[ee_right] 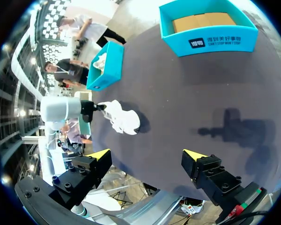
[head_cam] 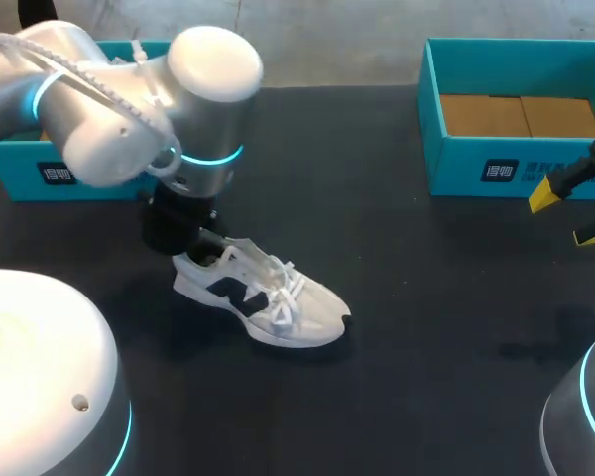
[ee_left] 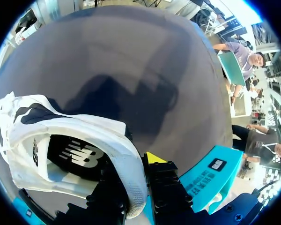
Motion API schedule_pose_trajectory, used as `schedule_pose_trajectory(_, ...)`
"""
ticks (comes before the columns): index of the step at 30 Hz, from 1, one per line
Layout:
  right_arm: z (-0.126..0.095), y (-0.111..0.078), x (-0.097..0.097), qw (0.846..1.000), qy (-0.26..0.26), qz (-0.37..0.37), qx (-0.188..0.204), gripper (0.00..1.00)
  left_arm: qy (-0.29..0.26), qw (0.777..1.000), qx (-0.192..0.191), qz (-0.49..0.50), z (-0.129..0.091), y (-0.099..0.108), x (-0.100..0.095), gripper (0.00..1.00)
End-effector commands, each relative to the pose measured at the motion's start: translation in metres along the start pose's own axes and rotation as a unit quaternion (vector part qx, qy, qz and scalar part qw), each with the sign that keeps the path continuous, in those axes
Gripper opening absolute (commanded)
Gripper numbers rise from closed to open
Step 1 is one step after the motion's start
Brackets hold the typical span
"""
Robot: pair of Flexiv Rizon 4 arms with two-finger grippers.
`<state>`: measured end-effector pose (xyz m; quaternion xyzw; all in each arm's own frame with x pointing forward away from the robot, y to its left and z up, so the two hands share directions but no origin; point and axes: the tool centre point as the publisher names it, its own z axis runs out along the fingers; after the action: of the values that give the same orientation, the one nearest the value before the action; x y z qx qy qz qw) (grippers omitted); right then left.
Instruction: Take the shoe out of the shoebox, open the shoe tongue, remove and reinsert the insole, then place the shoe into the shoebox
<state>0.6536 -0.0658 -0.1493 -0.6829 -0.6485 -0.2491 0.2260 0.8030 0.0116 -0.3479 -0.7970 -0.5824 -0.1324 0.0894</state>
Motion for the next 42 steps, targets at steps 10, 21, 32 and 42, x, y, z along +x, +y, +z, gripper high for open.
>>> schedule_pose_trajectory(10, 0.001, 0.0, 0.0, 1.0, -0.001, 0.001, 0.0, 1.0, 0.0, 0.999, 0.037, -0.023, 0.017, 0.022, -0.033, 0.0)
schedule_pose_trajectory(21, 0.001, 0.0, 0.0, 1.0, -0.001, 0.001, 0.0, 1.0, 0.001, 0.998, 0.054, -0.018, 0.012, 0.019, -0.046, 0.0)
schedule_pose_trajectory(32, 0.001, 0.0, 0.0, 1.0, -0.001, 0.001, 0.0, 1.0, 0.004, 0.998, 0.042, -0.054, 0.018, 0.012, -0.05, 0.0)
schedule_pose_trajectory(42, 0.001, 0.0, 0.0, 1.0, -0.001, 0.001, 0.0, 1.0, -0.003, 0.998, 0.034, -0.056, 0.014, 0.011, -0.045, 1.0)
